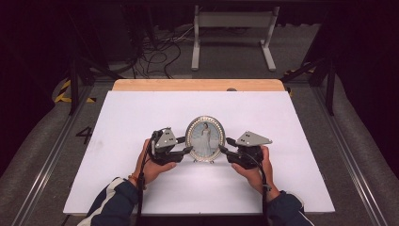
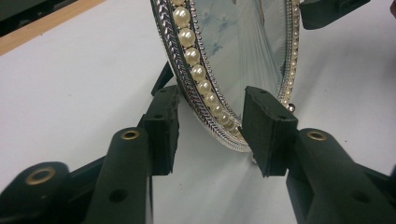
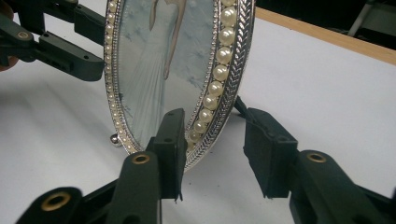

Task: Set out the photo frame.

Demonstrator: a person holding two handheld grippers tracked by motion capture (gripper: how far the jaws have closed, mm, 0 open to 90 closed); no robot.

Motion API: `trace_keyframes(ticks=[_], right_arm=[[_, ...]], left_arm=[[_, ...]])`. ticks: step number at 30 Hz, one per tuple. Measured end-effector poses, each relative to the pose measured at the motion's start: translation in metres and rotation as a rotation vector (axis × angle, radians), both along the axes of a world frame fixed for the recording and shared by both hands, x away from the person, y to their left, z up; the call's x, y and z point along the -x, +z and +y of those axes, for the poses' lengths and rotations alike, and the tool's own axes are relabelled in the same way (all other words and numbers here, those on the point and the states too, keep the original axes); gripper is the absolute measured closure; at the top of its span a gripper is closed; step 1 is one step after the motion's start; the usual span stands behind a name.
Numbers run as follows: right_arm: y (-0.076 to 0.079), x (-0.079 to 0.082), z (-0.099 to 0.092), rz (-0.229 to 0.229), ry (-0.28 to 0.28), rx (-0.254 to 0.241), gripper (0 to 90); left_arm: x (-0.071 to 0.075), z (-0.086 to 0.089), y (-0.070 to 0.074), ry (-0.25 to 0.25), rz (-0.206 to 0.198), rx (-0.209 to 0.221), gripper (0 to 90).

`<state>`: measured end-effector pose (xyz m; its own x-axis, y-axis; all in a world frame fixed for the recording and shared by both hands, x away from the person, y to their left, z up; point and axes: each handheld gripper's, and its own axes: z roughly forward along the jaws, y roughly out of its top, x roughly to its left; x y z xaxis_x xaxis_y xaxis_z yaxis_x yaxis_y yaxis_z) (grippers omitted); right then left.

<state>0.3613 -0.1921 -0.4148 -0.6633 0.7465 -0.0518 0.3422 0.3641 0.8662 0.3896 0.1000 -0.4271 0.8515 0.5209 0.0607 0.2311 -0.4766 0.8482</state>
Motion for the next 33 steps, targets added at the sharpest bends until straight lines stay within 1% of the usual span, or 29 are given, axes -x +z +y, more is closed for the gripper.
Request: trace_keyframes(ticks=[1,3,5,8,10,13,17,20,22,24,29,33], right_arm=[[0.0004,0.0001,0.0001,-0.001,-0.002,0.003,55.2],[0.0003,0.0001,0.0003,-0.002,-0.004,0.006,53.7],[0.0,-0.0002,0.0006,-0.003,-0.008,0.013,50.6],[-0.0002,-0.0003,0.0004,-0.006,-0.011,0.011,46.2],[-0.0003,-0.0004,0.0007,-0.003,-0.01,0.012,43.3],[-0.0007,-0.0008,0.0009,-0.002,-0.013,0.016,40.3],[-0.001,-0.0011,0.0013,-0.005,-0.025,0.025,33.5],[-0.0013,-0.0019,0.0015,-0.004,-0.025,0.038,27.0],[-0.0026,-0.0028,0.0025,0.007,-0.019,0.052,22.8],[-0.0039,-0.0029,0.0034,0.007,-0.017,0.064,19.3],[-0.0045,-0.0035,0.0048,0.012,0.007,0.064,14.8],[-0.0035,-0.0034,0.0049,0.01,0.026,0.056,10.7]], left_arm=[[0.0,-0.0001,0.0001,0.004,-0.003,-0.007,50.8],[0.0002,-0.0001,0.0002,0.007,-0.004,-0.01,49.5],[0.0003,-0.0002,0.0005,0.007,-0.004,-0.014,46.9],[0.0007,-0.0004,0.0006,0.016,-0.008,-0.015,42.0],[0.0008,-0.0007,0.0007,0.033,-0.016,-0.017,36.1],[0.0006,-0.0005,0.0011,0.042,-0.021,-0.019,30.4],[0.0006,-0.0014,0.0002,0.053,-0.009,-0.018,22.3],[0.0004,-0.0021,0.0001,0.052,-0.01,-0.03,17.9],[0.0007,-0.0025,0.0003,0.051,-0.007,-0.033,15.8],[0.0005,-0.0028,-0.0002,0.047,-0.003,-0.028,13.1],[0.0003,-0.0029,-0.0009,0.035,0.004,-0.023,8.4],[0.0016,-0.0036,-0.0006,0.025,-0.006,-0.037,5.9]])
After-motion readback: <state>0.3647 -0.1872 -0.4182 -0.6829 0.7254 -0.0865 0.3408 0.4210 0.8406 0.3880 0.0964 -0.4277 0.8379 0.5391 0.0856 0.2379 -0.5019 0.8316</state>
